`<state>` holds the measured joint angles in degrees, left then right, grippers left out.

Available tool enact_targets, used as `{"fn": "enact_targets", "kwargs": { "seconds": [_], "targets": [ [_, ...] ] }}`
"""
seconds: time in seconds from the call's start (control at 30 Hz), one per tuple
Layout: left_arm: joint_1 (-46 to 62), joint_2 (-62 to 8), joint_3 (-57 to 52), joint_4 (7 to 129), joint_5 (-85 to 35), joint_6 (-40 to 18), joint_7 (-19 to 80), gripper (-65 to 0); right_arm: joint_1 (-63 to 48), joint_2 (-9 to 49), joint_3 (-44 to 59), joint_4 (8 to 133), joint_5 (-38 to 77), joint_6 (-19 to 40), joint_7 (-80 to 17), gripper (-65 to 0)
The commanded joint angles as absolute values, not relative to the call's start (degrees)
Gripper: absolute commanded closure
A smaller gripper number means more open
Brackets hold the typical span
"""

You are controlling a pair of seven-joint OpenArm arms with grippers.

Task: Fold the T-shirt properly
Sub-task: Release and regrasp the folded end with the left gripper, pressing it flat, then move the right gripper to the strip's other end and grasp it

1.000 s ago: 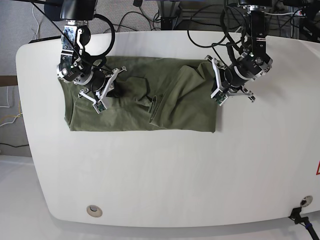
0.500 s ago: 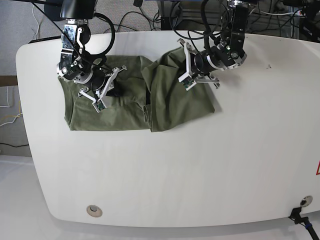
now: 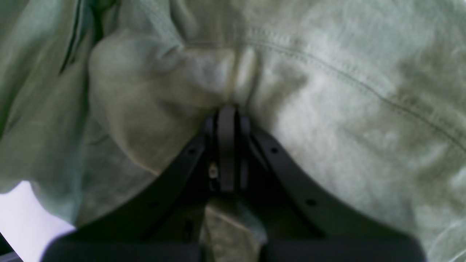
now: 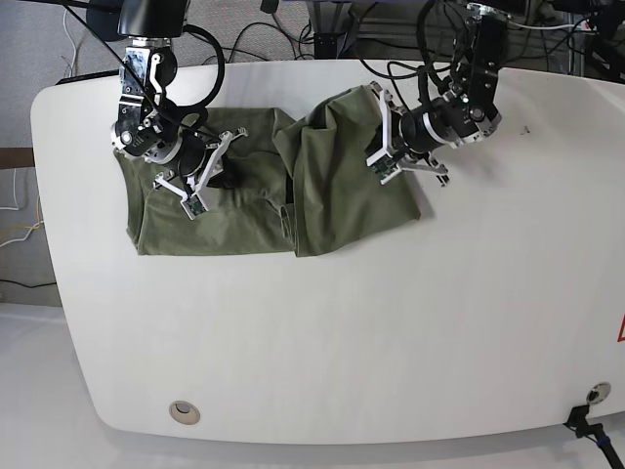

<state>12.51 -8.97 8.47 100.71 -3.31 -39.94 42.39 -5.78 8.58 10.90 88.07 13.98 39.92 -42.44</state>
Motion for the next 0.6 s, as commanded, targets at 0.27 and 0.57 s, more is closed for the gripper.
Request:
{"fn": "enact_targets", "kwargs": {
  "seconds": [0.27,0.57],
  "targets": [
    [10.1,-13.8,1.6,103.0,-5.2,-40.0,42.1,0.0,-6.1,8.9,10.8,88.3,12.3,40.0,-45.3,0.0],
    [10.5,-11.5,1.6,107.3,-11.0,-40.0,42.2,0.0,-6.1,8.9,10.9,88.3,12.3,40.0,-45.3,0.0]
  ]
}}
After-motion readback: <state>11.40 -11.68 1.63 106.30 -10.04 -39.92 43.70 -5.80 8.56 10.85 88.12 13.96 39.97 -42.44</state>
